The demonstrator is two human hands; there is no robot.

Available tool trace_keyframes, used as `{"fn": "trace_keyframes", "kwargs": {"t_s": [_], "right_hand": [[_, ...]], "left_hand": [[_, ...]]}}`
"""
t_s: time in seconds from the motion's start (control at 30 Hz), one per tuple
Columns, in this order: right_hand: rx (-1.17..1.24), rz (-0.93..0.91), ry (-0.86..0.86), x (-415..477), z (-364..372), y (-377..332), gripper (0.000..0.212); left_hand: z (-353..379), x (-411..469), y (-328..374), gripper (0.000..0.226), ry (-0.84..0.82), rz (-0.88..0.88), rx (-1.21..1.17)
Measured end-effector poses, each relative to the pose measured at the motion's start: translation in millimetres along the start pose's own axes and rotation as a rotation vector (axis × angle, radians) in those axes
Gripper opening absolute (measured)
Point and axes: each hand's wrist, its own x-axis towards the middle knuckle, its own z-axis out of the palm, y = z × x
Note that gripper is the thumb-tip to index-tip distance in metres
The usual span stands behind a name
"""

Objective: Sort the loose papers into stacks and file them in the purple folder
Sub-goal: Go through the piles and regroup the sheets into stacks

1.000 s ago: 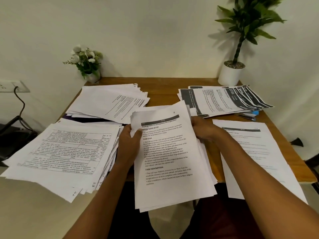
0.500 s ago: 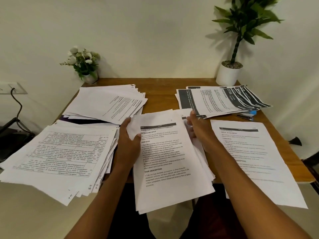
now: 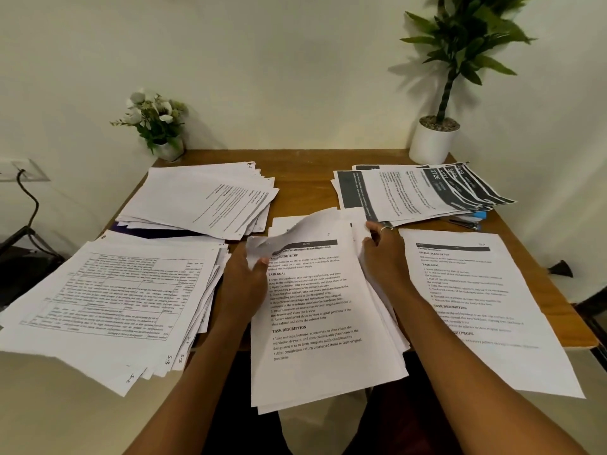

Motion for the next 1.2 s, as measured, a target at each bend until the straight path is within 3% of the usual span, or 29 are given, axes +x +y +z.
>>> {"fn": "trace_keyframes", "kwargs": {"t_s": [0.2, 0.33, 0.47, 0.7, 0.8, 0.9, 1.03, 1.2], "right_hand": [[0.064, -0.015, 0.03, -5, 0, -3, 0.041], [0.202, -0.049, 0.048, -7, 0, -2, 0.03], [0.065, -0.187, 0.154, -4, 1, 1, 0.006], [0.103, -0.117, 0.121, -6, 1, -1, 0.023], [0.113, -0.08, 0.096, -7, 0, 0, 0.018], [-0.051, -0.15, 0.091, -10, -2, 2, 0.008], [-0.227, -0.354, 0.012, -13, -3, -3, 0.019], [-0.259, -0.347, -0.079, -15, -2, -4, 0.015]], "left_hand": [[1, 2, -2, 0.036, -0.001, 0.008, 0.01], [0, 1, 0, 0.011, -0.033, 0.055, -0.02], [-2, 0, -10, 0.035, -0.17, 0.127, -0.165], [1, -3, -13, 0.036, -0.202, 0.176, -0.072], [-4, 2, -15, 0.05, -0.193, 0.13, -0.12], [-9, 4, -16, 0.053, -0.169, 0.118, -0.169], [-8, 0, -11, 0.053, -0.175, 0.099, -0.087], [-7, -3, -7, 0.049, -0.189, 0.086, -0.046]]}}
